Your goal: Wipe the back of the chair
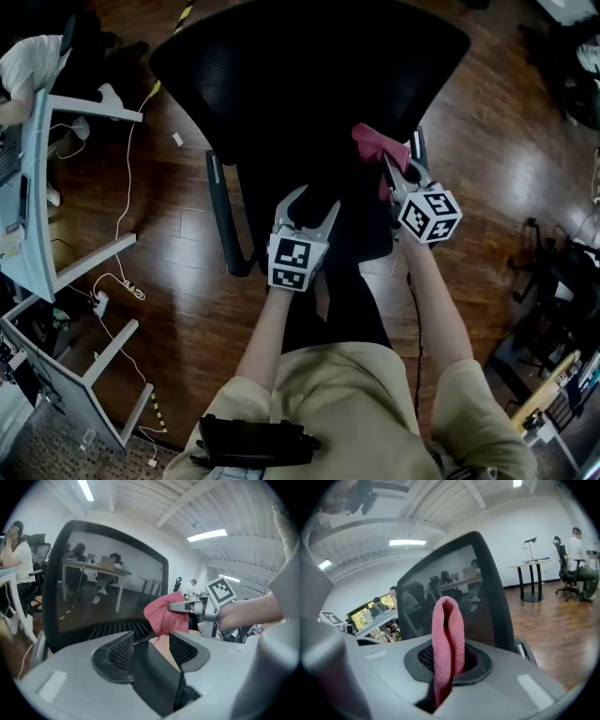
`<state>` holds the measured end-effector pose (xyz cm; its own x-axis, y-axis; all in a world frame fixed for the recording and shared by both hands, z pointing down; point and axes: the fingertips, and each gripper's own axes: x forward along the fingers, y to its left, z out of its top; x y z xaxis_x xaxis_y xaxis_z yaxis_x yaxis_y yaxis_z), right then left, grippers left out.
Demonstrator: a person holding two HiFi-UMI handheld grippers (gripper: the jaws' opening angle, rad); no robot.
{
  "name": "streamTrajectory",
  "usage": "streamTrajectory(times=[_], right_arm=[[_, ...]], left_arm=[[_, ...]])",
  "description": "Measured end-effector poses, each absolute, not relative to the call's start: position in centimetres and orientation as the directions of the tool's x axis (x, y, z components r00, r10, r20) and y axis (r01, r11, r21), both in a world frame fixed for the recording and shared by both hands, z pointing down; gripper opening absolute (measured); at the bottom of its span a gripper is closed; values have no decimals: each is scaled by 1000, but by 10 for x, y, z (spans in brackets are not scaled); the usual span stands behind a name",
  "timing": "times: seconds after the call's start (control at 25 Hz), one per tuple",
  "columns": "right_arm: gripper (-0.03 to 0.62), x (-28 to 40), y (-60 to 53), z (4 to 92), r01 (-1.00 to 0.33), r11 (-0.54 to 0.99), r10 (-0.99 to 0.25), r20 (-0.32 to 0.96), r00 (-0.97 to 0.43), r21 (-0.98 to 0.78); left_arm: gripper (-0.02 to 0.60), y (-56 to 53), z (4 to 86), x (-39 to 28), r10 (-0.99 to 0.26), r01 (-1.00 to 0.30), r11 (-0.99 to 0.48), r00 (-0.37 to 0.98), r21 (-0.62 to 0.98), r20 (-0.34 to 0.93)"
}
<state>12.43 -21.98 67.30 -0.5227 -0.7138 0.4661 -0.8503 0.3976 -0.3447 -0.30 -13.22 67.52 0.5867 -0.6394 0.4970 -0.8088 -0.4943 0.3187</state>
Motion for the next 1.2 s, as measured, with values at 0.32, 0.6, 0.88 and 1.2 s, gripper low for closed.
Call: streamTrajectory(times=[0.32, 0.6, 0.88, 1.2], right_arm=[[18, 90, -147, 486, -796, 482, -785, 223, -579, -367], [18, 99, -64, 400, -745, 607, -769, 32, -638, -275], [19, 147, 85, 337, -633, 738, -671, -152, -726, -234], [20, 191, 191, 283, -620, 768, -640, -186, -746, -159]], left_arm=[[225, -122, 483, -50, -798, -843, -496, 537, 208, 274], [221, -37, 371, -54, -901, -905, -412, 422, 107, 103], [215, 114, 323, 1, -962, -958, -271, 273, 88, 13], [206, 224, 287, 55, -957, -956, -289, 289, 51, -8]])
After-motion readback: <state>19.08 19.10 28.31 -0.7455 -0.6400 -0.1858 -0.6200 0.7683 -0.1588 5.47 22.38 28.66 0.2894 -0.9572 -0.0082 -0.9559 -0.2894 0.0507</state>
